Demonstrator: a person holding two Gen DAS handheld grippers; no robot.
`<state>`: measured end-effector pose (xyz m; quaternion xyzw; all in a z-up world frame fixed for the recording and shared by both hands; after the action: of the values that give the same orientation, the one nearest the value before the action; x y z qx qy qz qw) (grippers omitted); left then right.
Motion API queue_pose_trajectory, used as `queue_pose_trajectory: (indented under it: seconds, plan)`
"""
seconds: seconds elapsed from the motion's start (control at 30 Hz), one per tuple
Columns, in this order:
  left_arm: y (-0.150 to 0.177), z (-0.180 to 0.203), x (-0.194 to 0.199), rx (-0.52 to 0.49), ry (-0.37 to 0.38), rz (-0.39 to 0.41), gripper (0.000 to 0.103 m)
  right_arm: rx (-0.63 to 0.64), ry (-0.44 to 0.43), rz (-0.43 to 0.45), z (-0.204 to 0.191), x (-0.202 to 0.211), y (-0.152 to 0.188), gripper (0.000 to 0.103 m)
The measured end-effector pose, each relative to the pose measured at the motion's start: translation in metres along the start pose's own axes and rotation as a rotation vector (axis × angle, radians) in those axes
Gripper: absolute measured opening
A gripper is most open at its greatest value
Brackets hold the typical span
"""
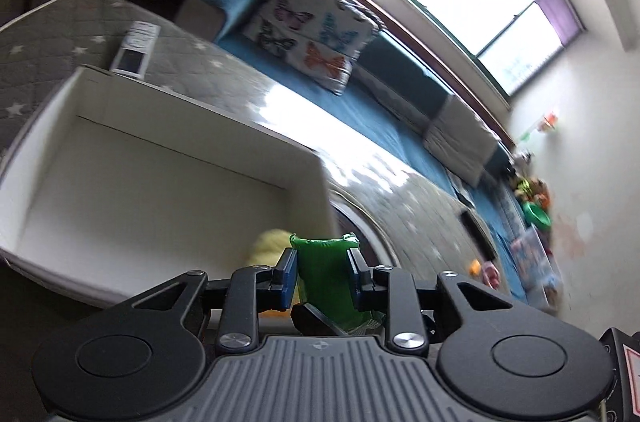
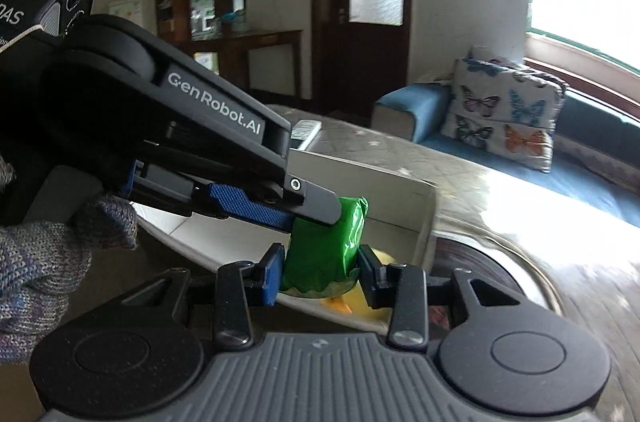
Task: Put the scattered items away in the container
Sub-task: 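Carry the green packet into the box and open the left gripper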
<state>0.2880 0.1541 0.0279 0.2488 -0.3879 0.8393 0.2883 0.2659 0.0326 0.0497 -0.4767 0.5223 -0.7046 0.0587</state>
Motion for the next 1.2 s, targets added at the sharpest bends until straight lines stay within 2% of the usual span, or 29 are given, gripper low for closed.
queue_pose_trajectory:
  seconds: [0.27, 0.57, 0.9, 1.2]
  plan:
    - [-0.018, -0.048, -0.032, 0.094, -0.028, -0.043, 0.029, 0.051, -0.023, -0.089, -0.008, -0.064, -0.003, 0.039]
    - [-0.019, -0.073, -0.055, 0.127, -0.052, -0.082, 0.027, 0.061, -0.019, -0.144, -0.009, -0.093, 0.006, 0.040]
    - [-0.014, -0.070, -0.052, 0.105, -0.067, -0.082, 0.027, 0.052, -0.002, -0.115, -0.007, -0.075, 0.007, 0.041]
    - [-0.004, -0.045, -0.028, 0.021, -0.067, -0.047, 0.027, 0.065, 0.010, -0.088, -0.003, -0.040, 0.012, 0.041]
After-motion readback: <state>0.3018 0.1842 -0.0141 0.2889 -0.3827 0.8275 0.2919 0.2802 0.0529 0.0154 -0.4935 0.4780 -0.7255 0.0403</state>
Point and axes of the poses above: each gripper's, at about its wrist camera, not at the fingertips, and x roughly against the way its jaws point, z to its right, y to its underside, the point moved 8 cm from there along -x, roughly the way its jaws point, and after that the axes turned 3 degrees about -z, right-handed, at the moved point
